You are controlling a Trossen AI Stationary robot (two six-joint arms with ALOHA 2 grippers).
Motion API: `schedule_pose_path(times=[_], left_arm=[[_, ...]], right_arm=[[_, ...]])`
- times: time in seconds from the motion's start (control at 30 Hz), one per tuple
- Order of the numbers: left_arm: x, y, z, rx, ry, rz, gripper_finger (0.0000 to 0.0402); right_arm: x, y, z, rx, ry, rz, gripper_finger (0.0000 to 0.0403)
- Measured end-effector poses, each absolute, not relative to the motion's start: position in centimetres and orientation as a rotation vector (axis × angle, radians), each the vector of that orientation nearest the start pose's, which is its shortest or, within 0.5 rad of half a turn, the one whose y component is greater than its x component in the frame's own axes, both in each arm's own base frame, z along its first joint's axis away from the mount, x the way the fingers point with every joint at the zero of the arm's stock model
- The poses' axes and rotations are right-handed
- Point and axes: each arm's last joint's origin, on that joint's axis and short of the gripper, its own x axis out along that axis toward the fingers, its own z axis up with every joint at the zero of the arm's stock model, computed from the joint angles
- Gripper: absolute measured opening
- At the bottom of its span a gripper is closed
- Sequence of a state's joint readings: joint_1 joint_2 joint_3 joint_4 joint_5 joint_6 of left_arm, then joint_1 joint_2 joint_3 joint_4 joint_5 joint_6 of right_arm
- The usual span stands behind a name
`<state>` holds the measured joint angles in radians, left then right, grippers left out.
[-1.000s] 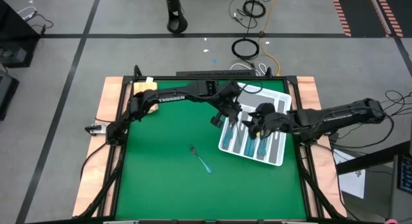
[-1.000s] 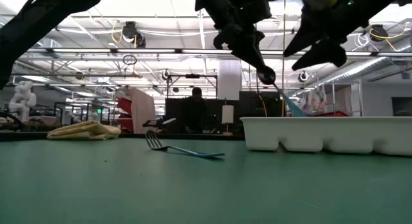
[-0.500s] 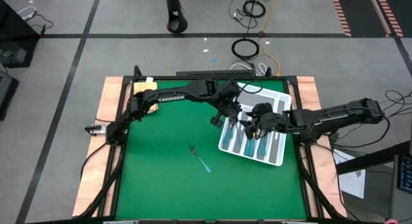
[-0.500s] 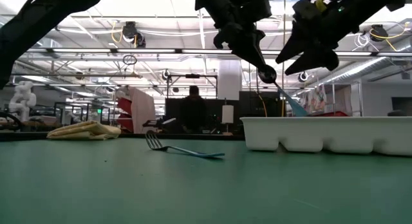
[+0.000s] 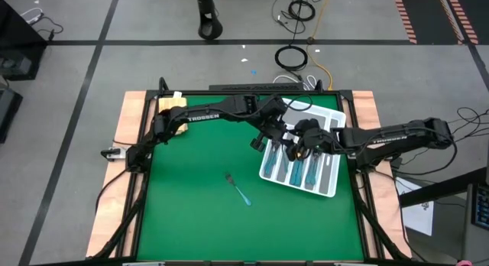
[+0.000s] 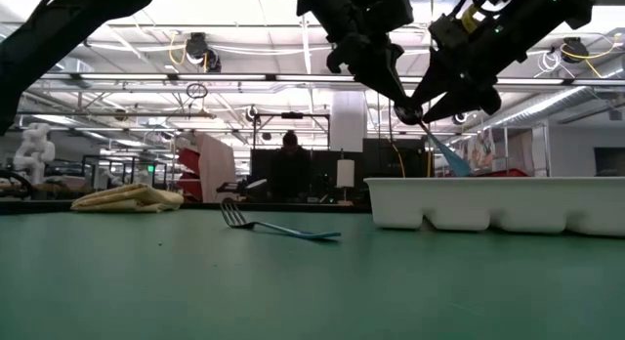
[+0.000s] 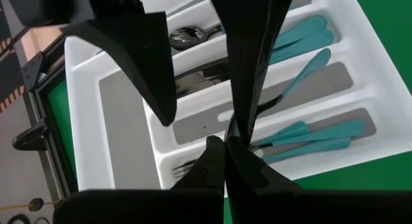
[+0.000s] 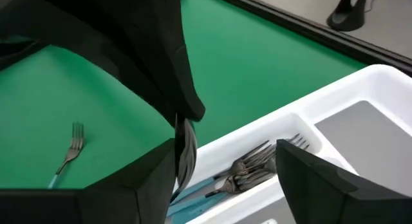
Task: Sort silverware
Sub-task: Put the blue spoon into the tray
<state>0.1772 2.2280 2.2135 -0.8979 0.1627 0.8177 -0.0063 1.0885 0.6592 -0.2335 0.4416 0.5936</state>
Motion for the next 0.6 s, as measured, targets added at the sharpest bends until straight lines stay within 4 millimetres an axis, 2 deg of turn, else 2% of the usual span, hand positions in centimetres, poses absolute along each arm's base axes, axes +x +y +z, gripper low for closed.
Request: schedule_pose_path(times=[0.17,0.33,0.43,0.6], left_arm=[[48.0,7.9,29.3,0.606,0.838,-0.361,0.0],[48.0,7.8,29.3,0.608,0.833,-0.36,0.0],[48.1,7.8,29.3,0.609,0.83,-0.359,0.0],[48.2,7.7,29.4,0.615,0.812,-0.354,0.0]], right_arm=[[22.0,-2.0,23.1,0.433,0.522,-0.573,0.0217],[22.0,-2.4,23.1,0.45,0.535,-0.549,0.0171],[22.0,-2.5,23.1,0.46,0.539,-0.537,0.0128],[22.0,-2.5,23.1,0.47,0.549,-0.52,0.0029]])
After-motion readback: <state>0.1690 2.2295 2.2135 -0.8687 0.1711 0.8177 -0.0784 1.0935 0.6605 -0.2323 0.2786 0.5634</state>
